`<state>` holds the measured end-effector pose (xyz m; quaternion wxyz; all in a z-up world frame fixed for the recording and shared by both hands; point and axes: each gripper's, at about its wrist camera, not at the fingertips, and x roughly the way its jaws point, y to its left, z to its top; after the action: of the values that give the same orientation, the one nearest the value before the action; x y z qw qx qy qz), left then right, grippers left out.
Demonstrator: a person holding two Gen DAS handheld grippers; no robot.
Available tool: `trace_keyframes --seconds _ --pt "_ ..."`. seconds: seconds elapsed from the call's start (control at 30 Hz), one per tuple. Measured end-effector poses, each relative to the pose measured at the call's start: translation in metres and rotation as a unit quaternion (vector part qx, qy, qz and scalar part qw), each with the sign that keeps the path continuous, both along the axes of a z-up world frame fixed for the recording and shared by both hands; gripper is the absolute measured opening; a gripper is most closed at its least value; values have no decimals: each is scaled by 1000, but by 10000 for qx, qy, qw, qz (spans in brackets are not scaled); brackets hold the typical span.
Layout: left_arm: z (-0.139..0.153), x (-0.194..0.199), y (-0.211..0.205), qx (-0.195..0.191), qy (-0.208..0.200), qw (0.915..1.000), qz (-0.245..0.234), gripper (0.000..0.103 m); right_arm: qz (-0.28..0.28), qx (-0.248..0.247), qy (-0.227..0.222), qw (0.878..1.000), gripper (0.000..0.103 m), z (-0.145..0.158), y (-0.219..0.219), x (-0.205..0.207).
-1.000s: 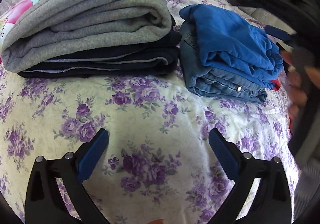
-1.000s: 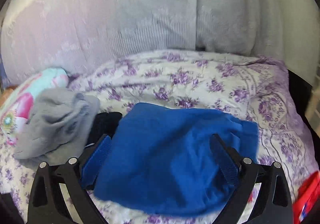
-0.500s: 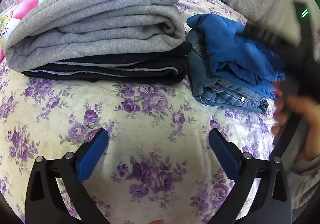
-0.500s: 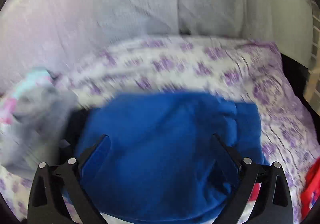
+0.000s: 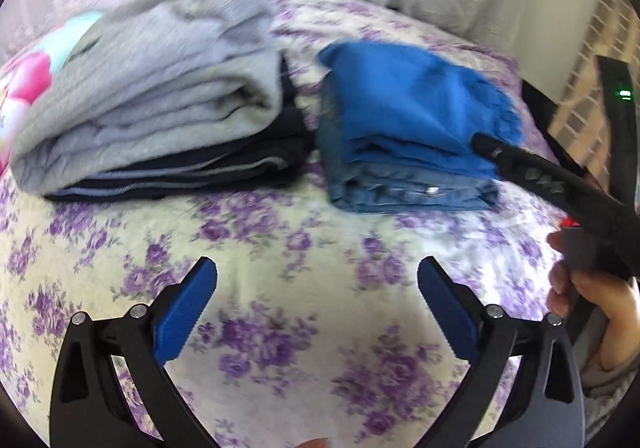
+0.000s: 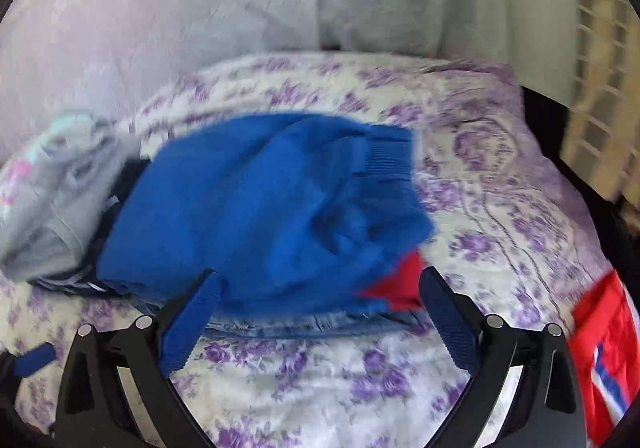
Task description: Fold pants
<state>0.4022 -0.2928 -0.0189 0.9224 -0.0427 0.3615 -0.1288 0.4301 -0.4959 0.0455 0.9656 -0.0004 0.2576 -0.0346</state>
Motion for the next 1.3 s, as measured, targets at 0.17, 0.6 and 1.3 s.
trace_keyframes --seconds 0.17,0.6,1.3 --pt "6 -7 -12 90 -119 9995 -269 98 -599 670 -684 9936 99 3 -32 -78" --pt "79 -84 -10 611 -1131 9914 237 98 -418 589 -1243 9896 99 26 -22 -163" --pt "61 -82 -38 493 -861 9943 -401 98 -70 -45 -958 9954 99 -14 0 -168"
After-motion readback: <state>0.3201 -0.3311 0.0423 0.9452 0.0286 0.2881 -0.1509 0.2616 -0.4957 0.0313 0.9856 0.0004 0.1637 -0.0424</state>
